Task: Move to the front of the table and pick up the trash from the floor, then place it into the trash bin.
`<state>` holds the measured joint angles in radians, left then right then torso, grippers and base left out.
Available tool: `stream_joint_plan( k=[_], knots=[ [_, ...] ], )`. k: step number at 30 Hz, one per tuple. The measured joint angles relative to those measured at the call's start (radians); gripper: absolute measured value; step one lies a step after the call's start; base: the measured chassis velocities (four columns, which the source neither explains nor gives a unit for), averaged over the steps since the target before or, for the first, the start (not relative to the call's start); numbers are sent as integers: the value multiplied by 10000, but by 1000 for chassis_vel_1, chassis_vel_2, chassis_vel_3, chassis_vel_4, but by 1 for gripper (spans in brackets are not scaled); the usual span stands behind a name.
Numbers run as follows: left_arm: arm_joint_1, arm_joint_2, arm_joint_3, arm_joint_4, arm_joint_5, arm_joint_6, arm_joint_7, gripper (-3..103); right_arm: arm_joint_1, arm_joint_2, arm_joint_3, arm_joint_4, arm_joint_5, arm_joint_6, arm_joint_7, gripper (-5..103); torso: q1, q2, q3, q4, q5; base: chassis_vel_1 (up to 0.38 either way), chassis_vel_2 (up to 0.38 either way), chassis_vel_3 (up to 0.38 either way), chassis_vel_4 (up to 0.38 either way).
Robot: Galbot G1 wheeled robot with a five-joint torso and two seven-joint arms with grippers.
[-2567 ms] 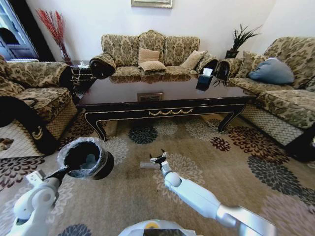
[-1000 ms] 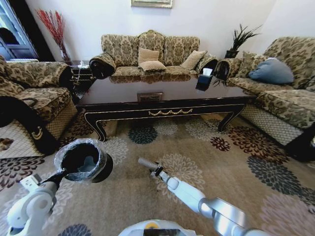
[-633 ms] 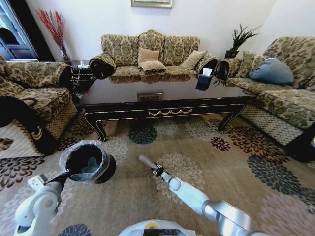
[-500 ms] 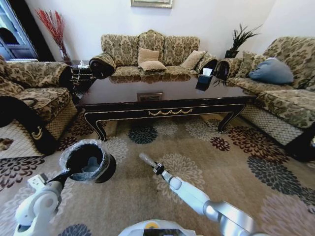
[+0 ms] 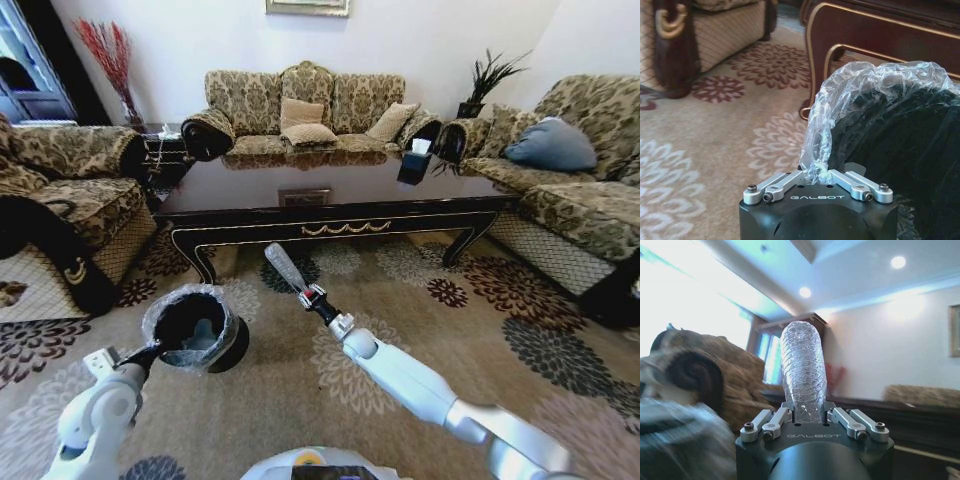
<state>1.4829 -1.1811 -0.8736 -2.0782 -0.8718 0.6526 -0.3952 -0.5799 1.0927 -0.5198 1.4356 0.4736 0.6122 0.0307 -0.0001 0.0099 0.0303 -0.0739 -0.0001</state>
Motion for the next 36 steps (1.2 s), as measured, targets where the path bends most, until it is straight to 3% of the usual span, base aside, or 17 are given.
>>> stream_joint_plan(
  k=[9,16,21,29,34,36],
  knots=[
    [-955,600,1209,813,242,-213,213,2,539,856,-1389,661,422,26,110,25,0,0,0,2,-1,0,0,0,0],
    [-2405,865,2420,1666,306,-399,447,2,1322,1770,-2420,-114,593,-17,150,25,1,-1,1,0,-2,0,0,0,0],
    [-2987,727,2821,1769,164,-398,432,2,1457,1976,-2755,-443,680,-89,153,25,1,-1,1,-1,-1,0,0,0,0],
    [-2931,704,2775,1531,-23,-327,422,2,1304,1757,-2763,-607,587,-130,222,22,1,0,0,0,1,0,0,0,0],
    [-2852,719,2678,1530,-53,-321,432,2,1168,1686,-2628,-583,435,-134,334,37,1,0,0,1,0,0,0,0,0],
    [-2784,744,2608,1501,-85,-321,439,2,1096,1718,-2568,-639,315,-134,450,47,1,0,0,0,0,0,0,0,0]
  ],
)
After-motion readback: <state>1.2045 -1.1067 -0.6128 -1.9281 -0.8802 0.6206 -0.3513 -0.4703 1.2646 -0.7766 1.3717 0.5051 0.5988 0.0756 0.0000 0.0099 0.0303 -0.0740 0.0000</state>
